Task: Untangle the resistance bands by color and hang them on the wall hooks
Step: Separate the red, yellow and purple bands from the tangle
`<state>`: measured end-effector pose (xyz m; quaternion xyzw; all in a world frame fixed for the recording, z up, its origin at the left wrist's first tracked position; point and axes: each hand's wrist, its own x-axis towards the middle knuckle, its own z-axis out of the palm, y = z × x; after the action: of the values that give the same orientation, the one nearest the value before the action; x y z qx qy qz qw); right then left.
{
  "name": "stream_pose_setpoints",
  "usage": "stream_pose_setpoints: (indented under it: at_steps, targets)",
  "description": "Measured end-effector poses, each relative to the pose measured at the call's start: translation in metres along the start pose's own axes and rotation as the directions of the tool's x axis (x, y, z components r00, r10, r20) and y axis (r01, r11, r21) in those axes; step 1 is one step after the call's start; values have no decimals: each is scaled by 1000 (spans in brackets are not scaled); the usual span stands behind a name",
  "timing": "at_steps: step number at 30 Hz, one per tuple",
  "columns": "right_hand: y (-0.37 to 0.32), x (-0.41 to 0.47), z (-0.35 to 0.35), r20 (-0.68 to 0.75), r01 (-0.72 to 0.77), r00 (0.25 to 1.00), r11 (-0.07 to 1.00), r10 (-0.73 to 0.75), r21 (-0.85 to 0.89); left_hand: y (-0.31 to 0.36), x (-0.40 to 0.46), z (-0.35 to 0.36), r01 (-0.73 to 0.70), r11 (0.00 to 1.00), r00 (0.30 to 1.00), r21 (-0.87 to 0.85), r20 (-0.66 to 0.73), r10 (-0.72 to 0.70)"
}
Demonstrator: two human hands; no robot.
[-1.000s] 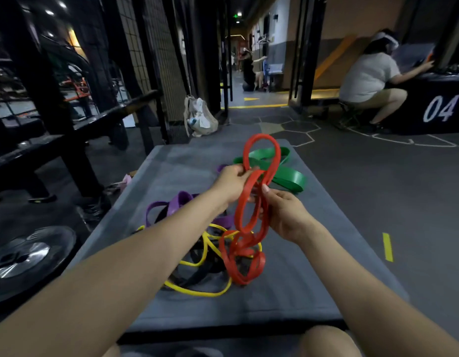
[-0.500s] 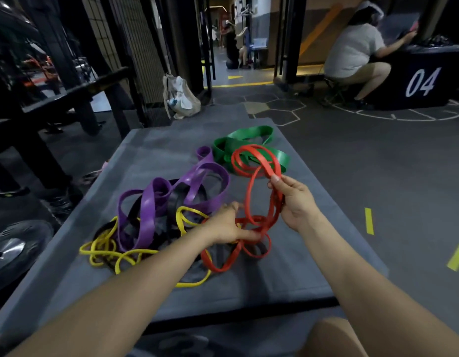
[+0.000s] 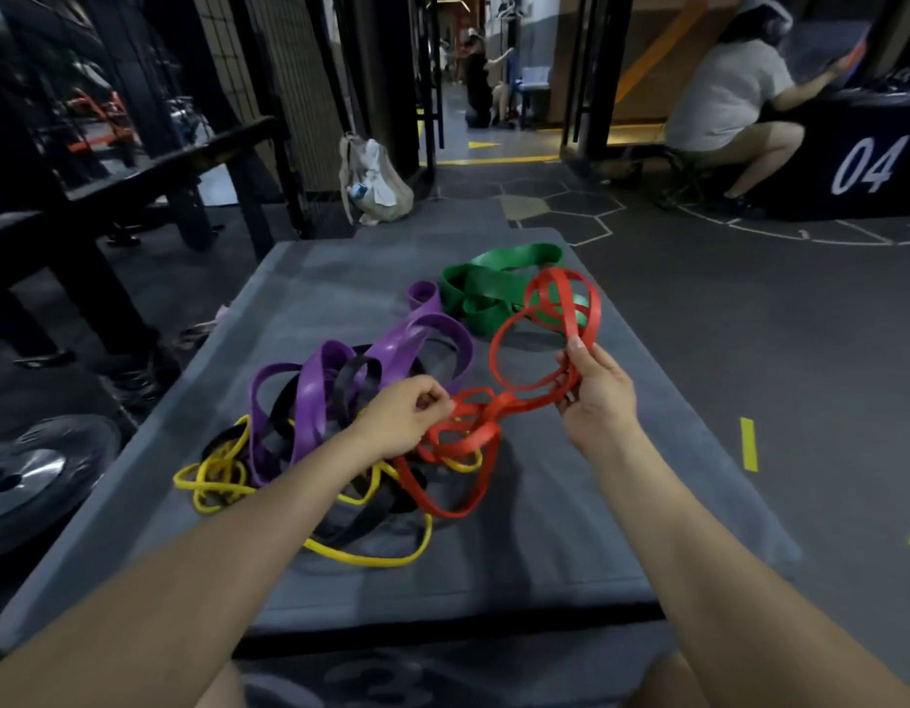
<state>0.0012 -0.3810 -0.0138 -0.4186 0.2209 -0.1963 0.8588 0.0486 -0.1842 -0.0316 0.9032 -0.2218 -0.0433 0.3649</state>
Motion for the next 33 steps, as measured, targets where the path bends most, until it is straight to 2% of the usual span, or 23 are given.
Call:
stream_pose_setpoints:
  at_steps: [3, 6, 9, 11, 12, 14, 20, 23, 26, 28, 30, 31, 33]
  targets:
    - [18, 4, -2, -16, 62, 998, 998, -62, -20, -14, -10, -2, -4, 995, 999, 101, 54, -1]
    - [21, 15, -21, -19, 251, 965, 938, -263, -238, -30, -15, 2, -46, 981, 995, 187, 94, 29]
    - [4, 24, -43, 43, 350, 918, 751, -395, -561, -36, -16, 10, -73, 982, 997, 175, 21, 70]
    - [2, 27, -55, 102, 332, 912, 570, -397, -752, -37, -18, 17, -100, 978, 993, 183, -41, 110]
    - [4, 29, -60, 118, 312, 915, 490, -386, -814, -37, -20, 20, -111, 976, 990, 188, -61, 124]
    - [8, 33, -64, 126, 294, 918, 430, -377, -854, -35, -22, 24, -134, 970, 985, 202, -80, 153]
    - [-5, 30, -52, 82, 328, 906, 567, -414, -756, -20, -14, 23, -171, 943, 960, 286, -168, 225]
    - [-11, 22, -44, 18, 295, 935, 751, -353, -591, -3, -9, 35, -258, 926, 949, 274, -106, 296]
    - [-15, 15, -37, -37, 220, 968, 909, -248, -354, 15, -5, 53, -259, 946, 961, 195, -50, 273]
    - [-18, 11, -35, -42, 178, 980, 953, -194, -244, 27, -7, 68, -208, 960, 978, 188, 20, 208]
    - [-18, 7, -33, -38, 141, 988, 977, -148, -161, 38, -10, 81, -177, 926, 984, 334, 59, 167]
    - [-18, 6, -32, -36, 128, 990, 983, -134, -134, 43, -12, 86, -163, 900, 986, 404, 44, 159]
    - [-17, 4, -30, -31, 116, 992, 987, -120, -107, 48, -10, 93, -116, 899, 991, 422, -5, 131]
